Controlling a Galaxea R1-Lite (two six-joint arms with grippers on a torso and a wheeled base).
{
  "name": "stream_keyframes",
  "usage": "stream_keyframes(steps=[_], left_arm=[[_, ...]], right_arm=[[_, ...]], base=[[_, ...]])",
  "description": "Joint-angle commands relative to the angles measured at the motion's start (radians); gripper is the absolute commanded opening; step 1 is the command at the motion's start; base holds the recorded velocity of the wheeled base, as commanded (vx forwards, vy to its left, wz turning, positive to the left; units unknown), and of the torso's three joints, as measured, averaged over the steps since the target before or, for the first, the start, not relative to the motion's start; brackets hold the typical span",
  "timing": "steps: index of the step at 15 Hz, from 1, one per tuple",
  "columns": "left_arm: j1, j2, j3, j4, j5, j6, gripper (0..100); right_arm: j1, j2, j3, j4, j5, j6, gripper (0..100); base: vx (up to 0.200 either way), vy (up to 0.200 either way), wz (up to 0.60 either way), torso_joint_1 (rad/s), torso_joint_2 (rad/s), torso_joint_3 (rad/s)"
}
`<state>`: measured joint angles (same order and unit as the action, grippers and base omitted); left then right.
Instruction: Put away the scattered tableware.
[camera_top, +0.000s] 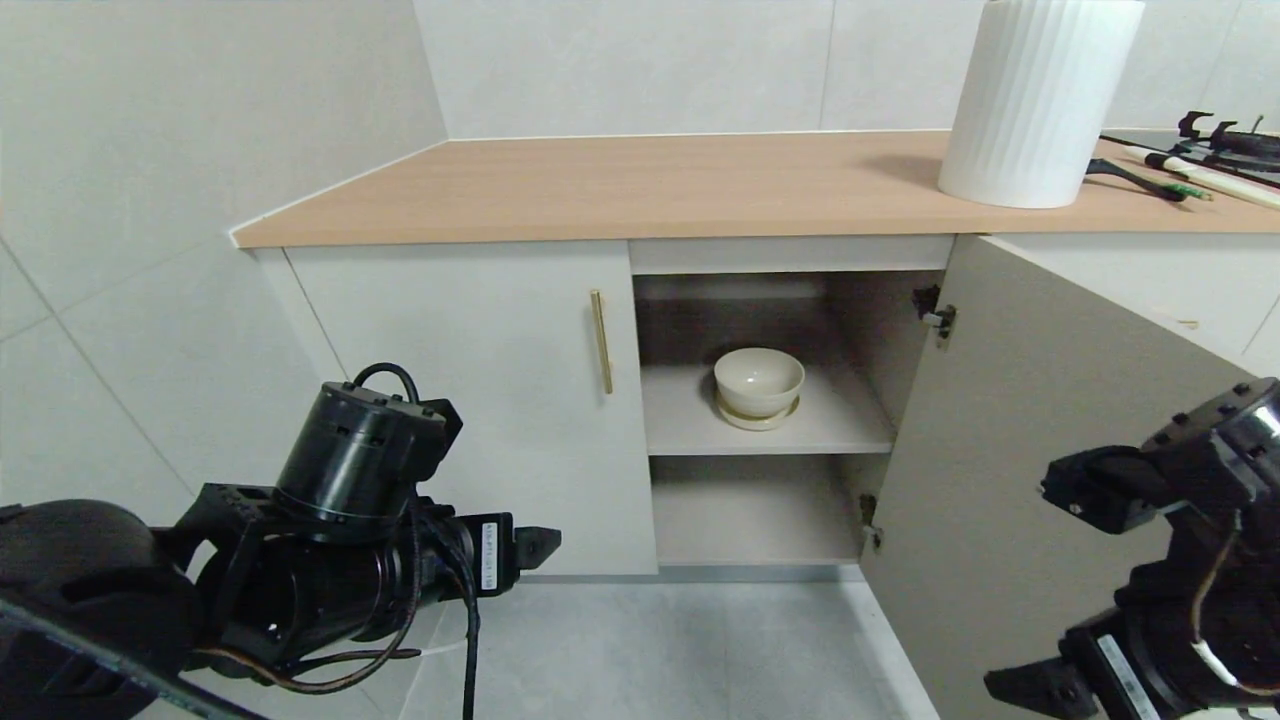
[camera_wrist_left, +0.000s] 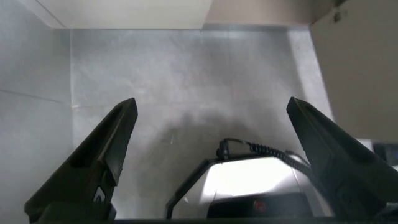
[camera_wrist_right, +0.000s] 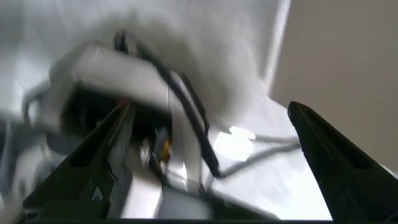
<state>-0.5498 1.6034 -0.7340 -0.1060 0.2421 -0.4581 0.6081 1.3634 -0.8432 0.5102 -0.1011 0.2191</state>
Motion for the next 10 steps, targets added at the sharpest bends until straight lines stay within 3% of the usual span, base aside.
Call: stream_keyframes(steps=[1, 3, 6, 10], left_arm=[[-0.001, 0.000, 0.001, 0.000, 0.000, -0.001, 100], [-0.001, -0.002, 0.001, 0.000, 0.000, -0.001, 100], [-0.001, -0.003, -0.001, 0.000, 0.000, -0.001, 100], [-0.001, 0.000, -0.001, 0.000, 0.000, -0.001, 100]], right_arm=[[0.070, -0.096, -0.050, 0.125, 0.001, -0.015, 100], [0.122, -0.135, -0.093, 0.274, 0.004, -0.017, 100], [0.133, -0.156, -0.119, 0.419, 0.004, -0.058, 100], [0.125, -0.172, -0.114, 0.453, -0.012, -0.103, 100]], base=[[0.000, -0.200, 0.00, 0.007, 0.01, 0.002], [0.000, -0.200, 0.00, 0.005, 0.01, 0.002], [0.000, 0.000, 0.00, 0.000, 0.00, 0.000], [0.000, 0.000, 0.00, 0.000, 0.00, 0.000]])
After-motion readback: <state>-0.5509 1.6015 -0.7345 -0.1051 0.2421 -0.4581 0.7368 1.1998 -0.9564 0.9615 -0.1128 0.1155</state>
